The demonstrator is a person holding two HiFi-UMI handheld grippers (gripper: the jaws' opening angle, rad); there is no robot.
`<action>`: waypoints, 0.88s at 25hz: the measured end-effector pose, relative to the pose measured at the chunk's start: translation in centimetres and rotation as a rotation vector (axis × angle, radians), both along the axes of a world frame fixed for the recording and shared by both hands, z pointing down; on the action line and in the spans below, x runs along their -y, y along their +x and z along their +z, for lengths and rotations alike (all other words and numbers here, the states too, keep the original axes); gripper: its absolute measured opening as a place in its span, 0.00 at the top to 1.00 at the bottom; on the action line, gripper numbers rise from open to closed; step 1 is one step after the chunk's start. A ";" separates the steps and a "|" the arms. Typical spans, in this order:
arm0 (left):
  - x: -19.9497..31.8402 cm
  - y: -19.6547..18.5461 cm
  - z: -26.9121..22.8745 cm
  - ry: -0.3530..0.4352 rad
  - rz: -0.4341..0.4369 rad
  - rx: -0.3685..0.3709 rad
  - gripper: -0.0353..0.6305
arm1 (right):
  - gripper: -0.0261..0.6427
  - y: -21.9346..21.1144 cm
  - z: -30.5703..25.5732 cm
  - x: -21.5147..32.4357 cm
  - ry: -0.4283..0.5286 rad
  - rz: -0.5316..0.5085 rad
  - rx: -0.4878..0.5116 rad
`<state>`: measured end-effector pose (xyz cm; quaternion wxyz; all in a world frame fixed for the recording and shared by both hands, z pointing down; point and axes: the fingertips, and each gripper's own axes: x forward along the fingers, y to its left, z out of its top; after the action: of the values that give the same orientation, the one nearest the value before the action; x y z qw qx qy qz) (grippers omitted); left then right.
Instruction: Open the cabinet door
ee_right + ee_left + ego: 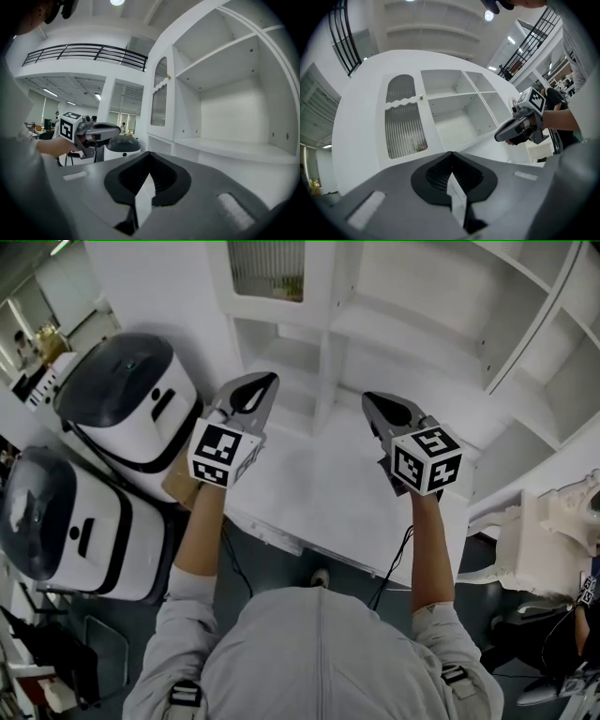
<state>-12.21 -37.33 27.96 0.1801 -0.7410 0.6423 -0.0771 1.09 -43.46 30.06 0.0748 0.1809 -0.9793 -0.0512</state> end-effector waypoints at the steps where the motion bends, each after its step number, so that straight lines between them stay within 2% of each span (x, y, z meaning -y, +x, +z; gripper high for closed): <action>1: 0.7 -0.2 -0.5 0.007 -0.003 0.004 0.92 | 0.96 -0.4 -0.3 0.6 0.014 -0.008 -0.008; 6: 4.2 -1.2 -3.8 0.053 -0.027 0.009 0.92 | 0.96 -1.2 -2.5 3.9 0.082 -0.002 -0.001; 9: 5.9 -1.6 -6.6 0.093 -0.017 0.006 0.92 | 0.96 -2.3 -2.7 5.5 0.111 -0.003 -0.043; 12: 7.4 -2.4 -10.6 0.164 0.002 0.037 0.94 | 0.96 -3.7 -3.3 6.7 0.110 -0.011 -0.039; 16: 9.1 -3.1 -16.3 0.254 0.040 0.108 0.91 | 0.96 -5.6 -5.3 8.6 0.095 -0.003 0.025; 18: 9.8 -3.5 -18.7 0.290 0.060 0.116 0.85 | 0.95 -6.7 -6.2 9.4 0.090 0.012 0.048; 19: 10.1 -3.6 -19.9 0.306 0.073 0.118 0.79 | 0.91 -7.4 -6.6 9.6 0.090 0.015 0.051; 22: 11.0 -3.3 -23.0 0.339 0.126 0.157 0.74 | 0.84 -9.5 -7.6 10.0 0.102 0.019 0.048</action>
<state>-15.47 -48.31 4.94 0.3563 -0.7305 0.5825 -0.0140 -8.39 -53.46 22.49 0.0425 0.1952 -0.9751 -0.0961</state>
